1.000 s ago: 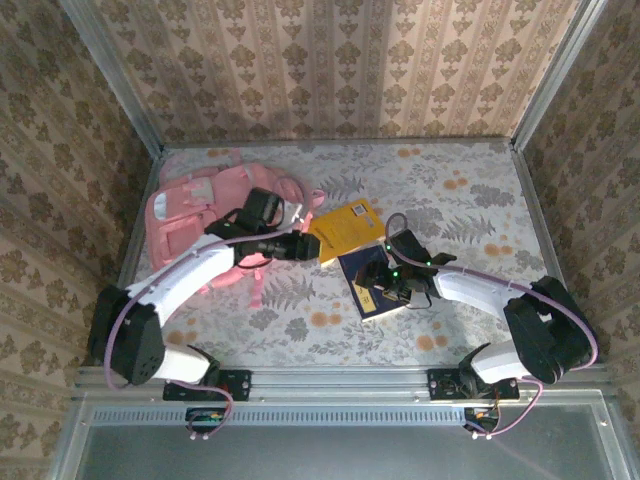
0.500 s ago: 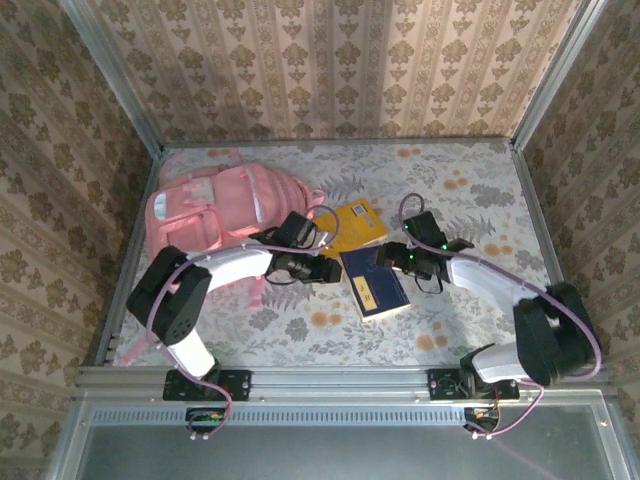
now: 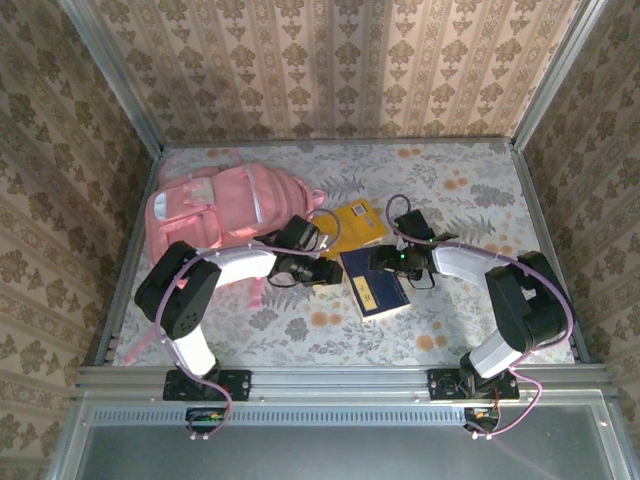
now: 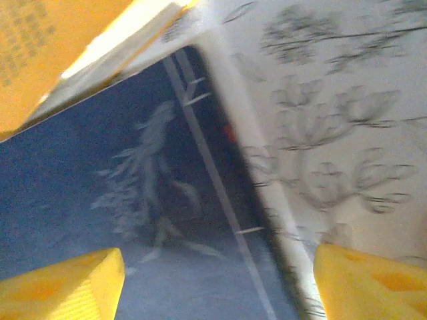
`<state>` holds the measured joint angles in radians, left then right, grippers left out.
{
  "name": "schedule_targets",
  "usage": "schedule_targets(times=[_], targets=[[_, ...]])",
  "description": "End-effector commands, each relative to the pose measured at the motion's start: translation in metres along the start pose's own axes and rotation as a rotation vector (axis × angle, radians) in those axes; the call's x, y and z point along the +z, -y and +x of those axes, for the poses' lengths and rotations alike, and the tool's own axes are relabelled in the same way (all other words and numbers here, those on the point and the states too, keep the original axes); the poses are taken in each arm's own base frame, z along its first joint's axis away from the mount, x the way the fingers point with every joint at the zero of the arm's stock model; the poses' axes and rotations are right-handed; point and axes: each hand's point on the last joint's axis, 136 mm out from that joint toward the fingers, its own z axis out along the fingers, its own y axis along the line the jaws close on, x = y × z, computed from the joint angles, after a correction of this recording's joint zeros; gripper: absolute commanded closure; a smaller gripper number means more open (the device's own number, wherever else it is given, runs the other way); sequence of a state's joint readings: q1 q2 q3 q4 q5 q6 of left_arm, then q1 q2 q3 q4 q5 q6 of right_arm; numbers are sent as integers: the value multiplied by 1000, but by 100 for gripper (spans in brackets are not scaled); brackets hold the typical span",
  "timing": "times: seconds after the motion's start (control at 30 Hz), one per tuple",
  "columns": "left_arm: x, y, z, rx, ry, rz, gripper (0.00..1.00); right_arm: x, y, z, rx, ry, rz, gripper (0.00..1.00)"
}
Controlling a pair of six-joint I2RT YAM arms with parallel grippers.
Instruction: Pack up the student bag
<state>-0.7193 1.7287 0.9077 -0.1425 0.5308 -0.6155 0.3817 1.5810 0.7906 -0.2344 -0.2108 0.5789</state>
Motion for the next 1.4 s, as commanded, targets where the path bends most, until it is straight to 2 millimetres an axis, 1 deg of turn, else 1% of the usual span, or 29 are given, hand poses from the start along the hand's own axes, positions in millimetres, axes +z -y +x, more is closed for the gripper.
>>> schedule_targets(times=[0.0, 0.2, 0.33, 0.5, 0.63, 0.7, 0.87, 0.93, 1.0, 1.07, 1.2, 1.27, 1.33, 1.37], targets=[[-3, -4, 4, -45, -1, 22, 52, 7, -24, 31, 7, -109, -148, 26], [-5, -11, 7, -96, 11, 58, 52, 1, -35, 47, 36, -124, -245, 28], [-7, -10, 7, -105, 14, 85, 52, -1, -46, 57, 56, -151, -322, 29], [-10, -14, 7, -113, 20, 76, 53, -4, -62, 62, 82, -170, -449, 29], [-11, -19, 10, -123, 22, 72, 55, -8, -69, 61, 101, -163, -521, 31], [-10, -21, 13, -130, 19, 73, 56, -11, -77, 60, 116, -162, -579, 32], [-7, -22, 16, -143, 18, 91, 59, -15, -85, 59, 124, -169, -647, 35], [-8, -22, 16, -145, 20, 94, 60, -14, -87, 60, 131, -181, -672, 39], [-8, -22, 16, -143, 22, 96, 60, -9, -84, 63, 140, -187, -659, 46], [-9, -21, 14, -144, 28, 100, 61, -8, -84, 62, 144, -185, -661, 50], [-12, -10, 13, -142, 26, 165, 63, -5, -87, 59, 151, -176, -676, 62], [-16, -9, 13, -150, 31, 177, 63, -5, -88, 57, 153, -166, -673, 71], [-22, -11, 12, -158, 39, 173, 63, -5, -82, 56, 153, -143, -635, 81], [-27, -13, 12, -161, 47, 166, 63, -7, -78, 54, 142, -122, -606, 84]])
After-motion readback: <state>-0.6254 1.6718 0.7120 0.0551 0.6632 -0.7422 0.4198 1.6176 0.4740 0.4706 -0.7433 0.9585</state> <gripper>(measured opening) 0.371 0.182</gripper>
